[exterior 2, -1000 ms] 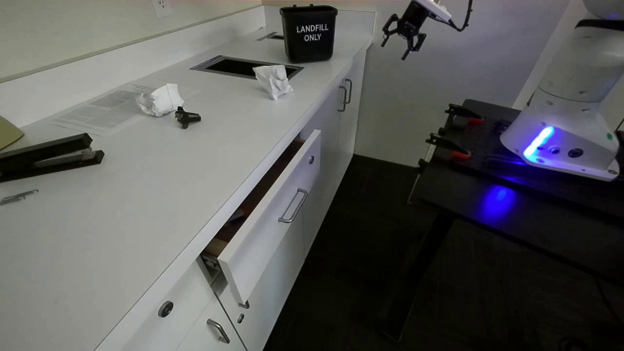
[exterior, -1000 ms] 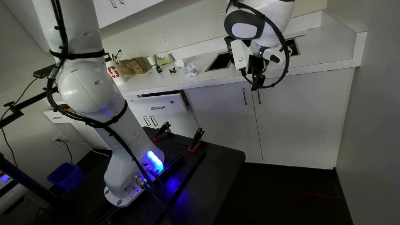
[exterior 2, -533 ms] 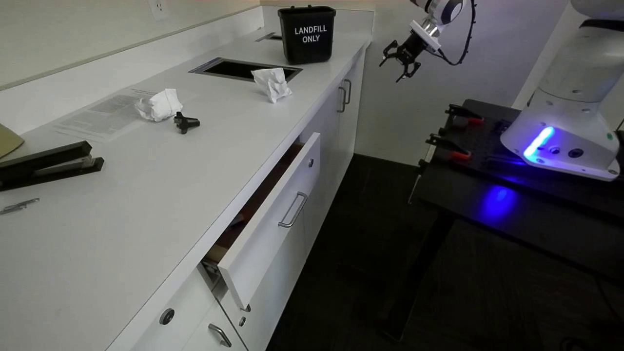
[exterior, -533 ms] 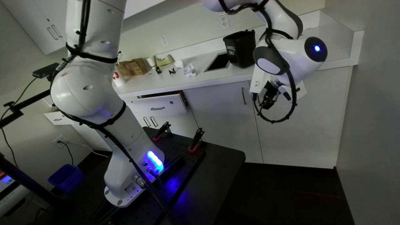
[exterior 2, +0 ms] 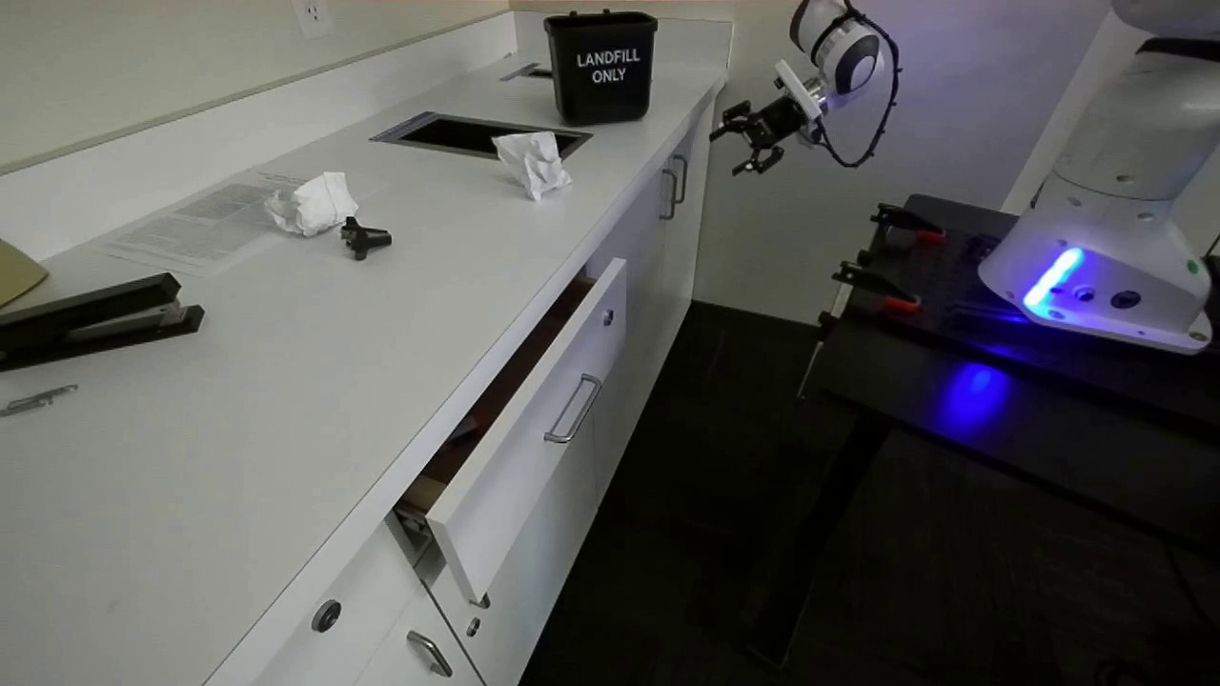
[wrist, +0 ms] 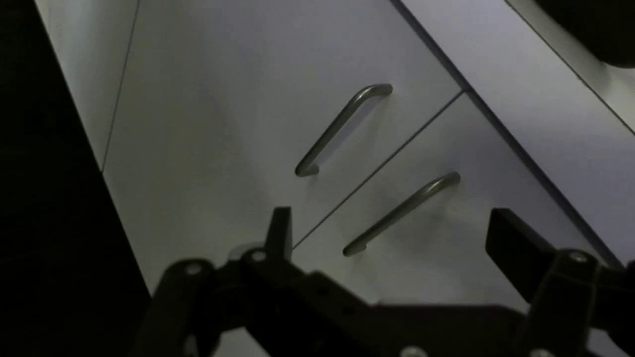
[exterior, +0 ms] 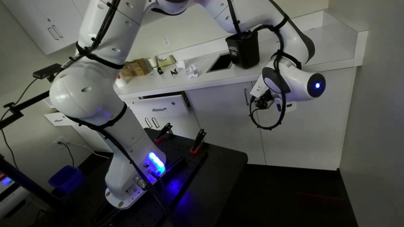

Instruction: Open the bottom right cabinet door

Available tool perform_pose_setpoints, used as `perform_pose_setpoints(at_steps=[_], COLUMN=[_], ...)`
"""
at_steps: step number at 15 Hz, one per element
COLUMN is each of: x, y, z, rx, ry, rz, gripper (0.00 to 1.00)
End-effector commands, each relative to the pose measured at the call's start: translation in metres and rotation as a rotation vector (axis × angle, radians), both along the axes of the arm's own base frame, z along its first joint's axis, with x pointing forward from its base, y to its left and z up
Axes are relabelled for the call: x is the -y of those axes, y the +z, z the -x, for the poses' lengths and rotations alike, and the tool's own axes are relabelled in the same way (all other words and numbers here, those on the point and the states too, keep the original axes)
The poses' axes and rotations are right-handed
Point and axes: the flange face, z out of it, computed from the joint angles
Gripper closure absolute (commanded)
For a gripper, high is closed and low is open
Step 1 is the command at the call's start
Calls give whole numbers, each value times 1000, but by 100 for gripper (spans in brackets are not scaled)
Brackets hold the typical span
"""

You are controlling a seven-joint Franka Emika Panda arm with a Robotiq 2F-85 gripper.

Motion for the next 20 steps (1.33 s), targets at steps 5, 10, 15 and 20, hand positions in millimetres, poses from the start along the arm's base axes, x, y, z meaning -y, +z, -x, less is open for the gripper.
perform_pose_setpoints(at_steps=[5, 10, 15, 20], x=[-5, -7, -13, -27], y=[-5, -14, -35, -52], z=[5, 4, -2, -4], rx=[-25, -87, -194, -207], ry=[-62, -164, -373, -417], rz=[-184, -242, -371, -510], gripper=[0, 0, 0, 0])
